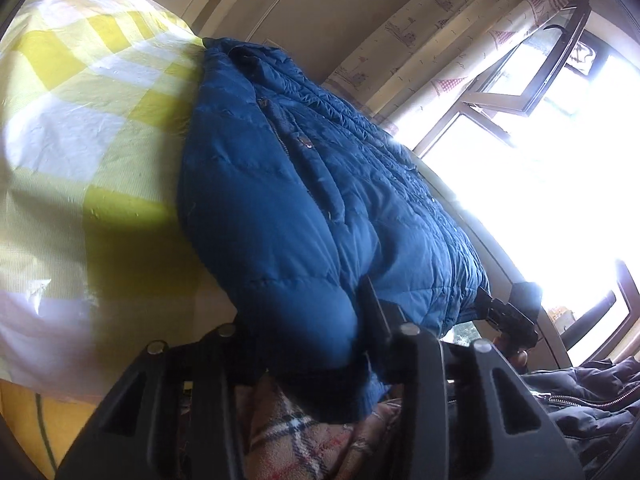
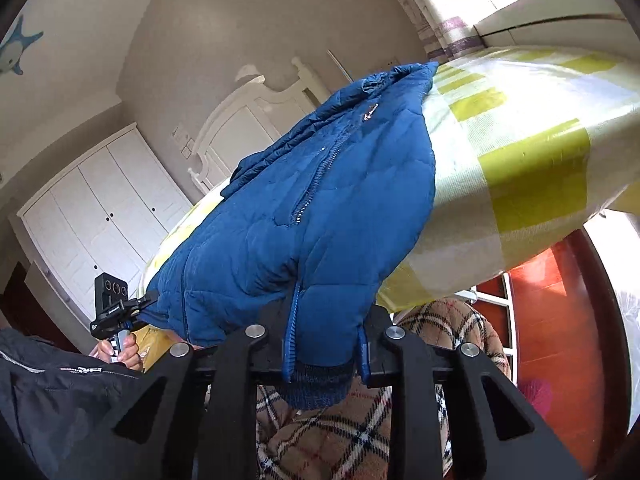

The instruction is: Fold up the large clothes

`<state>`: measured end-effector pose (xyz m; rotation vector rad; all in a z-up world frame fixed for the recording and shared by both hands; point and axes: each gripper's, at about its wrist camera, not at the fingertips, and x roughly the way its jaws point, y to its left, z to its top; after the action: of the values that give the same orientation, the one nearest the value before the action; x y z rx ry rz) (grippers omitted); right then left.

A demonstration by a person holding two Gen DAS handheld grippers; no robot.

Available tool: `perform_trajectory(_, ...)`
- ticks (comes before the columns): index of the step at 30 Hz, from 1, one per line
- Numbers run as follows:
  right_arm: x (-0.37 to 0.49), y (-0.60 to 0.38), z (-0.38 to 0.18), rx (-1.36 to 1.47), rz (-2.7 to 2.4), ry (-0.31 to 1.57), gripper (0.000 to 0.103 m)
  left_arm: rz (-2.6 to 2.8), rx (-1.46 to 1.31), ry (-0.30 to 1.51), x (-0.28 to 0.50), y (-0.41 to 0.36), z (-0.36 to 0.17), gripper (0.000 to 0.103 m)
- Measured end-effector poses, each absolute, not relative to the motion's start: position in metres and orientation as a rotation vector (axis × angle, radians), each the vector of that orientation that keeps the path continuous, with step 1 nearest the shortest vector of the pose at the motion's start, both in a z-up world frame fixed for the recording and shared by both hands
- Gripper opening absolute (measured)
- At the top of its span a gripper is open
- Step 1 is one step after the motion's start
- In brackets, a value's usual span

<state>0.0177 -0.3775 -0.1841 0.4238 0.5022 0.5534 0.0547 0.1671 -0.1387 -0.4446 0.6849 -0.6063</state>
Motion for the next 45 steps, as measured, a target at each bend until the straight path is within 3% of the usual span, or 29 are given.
perform_trajectory(6, -0.040, -0.363, -0.135, 0.317, 0.625, 0.427, 0.021, -0.645, -0.345, 0.609, 0.003, 0.179, -0.086, 0.025)
perform_trajectory(13, -0.103, -0.350, -0.080, 0.285, 0.761, 0.305, 0.021, -0.812, -0.597, 0.387, -0.071, 0.245, -0.029, 0.017)
perform_trajectory(14, -0.106, -0.351, -0.071, 0.290, 0.772, 0.269, 0.021, -0.837, -0.638, 0.331, -0.077, 0.253, -0.020, 0.007)
perform_trajectory(16, -0.099, -0.351, -0.049, 0.304, 0.783, 0.205, 0.021, -0.905, -0.739, 0.193, -0.082, 0.273, -0.001, 0.000)
perform_trajectory(20, -0.068, -0.327, -0.015, 0.206, 0.773, 0.186, 0.020, -0.801, -0.690, 0.121, -0.055, 0.287, 0.048, 0.001)
perform_trajectory(21, -0.062, -0.319, -0.012, 0.185, 0.770, 0.200, 0.020, -0.776, -0.657, 0.179, -0.041, 0.283, 0.050, 0.006)
perform_trajectory(22, -0.061, -0.312, -0.011, 0.167, 0.770, 0.207, 0.020, -0.767, -0.650, 0.270, -0.026, 0.279, 0.045, 0.041)
perform_trajectory(23, -0.063, -0.307, -0.015, 0.151, 0.768, 0.205, 0.020, -0.748, -0.648, 0.365, -0.015, 0.274, 0.035, 0.082)
perform_trajectory(24, -0.066, -0.307, -0.018, 0.152, 0.766, 0.203, 0.020, -0.718, -0.641, 0.432, -0.009, 0.271, 0.022, 0.096)
perform_trajectory(25, -0.069, -0.309, -0.024, 0.167, 0.763, 0.207, 0.020, -0.705, -0.620, 0.469, -0.009, 0.267, 0.006, 0.100)
perform_trajectory(29, -0.075, -0.331, -0.045, 0.264, 0.744, 0.251, 0.020, -0.628, -0.599, 0.667, -0.020, 0.279, -0.073, 0.100)
perform_trajectory(37, -0.065, -0.337, -0.057, 0.308, 0.725, 0.278, 0.020, -0.717, -0.947, 0.884, -0.003, 0.276, -0.226, 0.100)
perform_trajectory(40, -0.065, -0.338, -0.061, 0.316, 0.711, 0.291, 0.021, -0.916, -1.153, 0.809, 0.010, 0.266, -0.242, 0.100)
perform_trajectory(43, -0.067, -0.340, -0.065, 0.320, 0.700, 0.298, 0.021, -1.043, -1.065, 0.836, 0.017, 0.233, -0.236, 0.100)
perform_trajectory(44, -0.067, -0.341, -0.066, 0.321, 0.698, 0.298, 0.021, -1.045, -0.996, 0.852, 0.016, 0.223, -0.232, 0.096)
perform_trajectory(45, -0.068, -0.341, -0.066, 0.323, 0.696, 0.297, 0.021, -1.027, -0.939, 0.840, 0.013, 0.219, -0.226, 0.084)
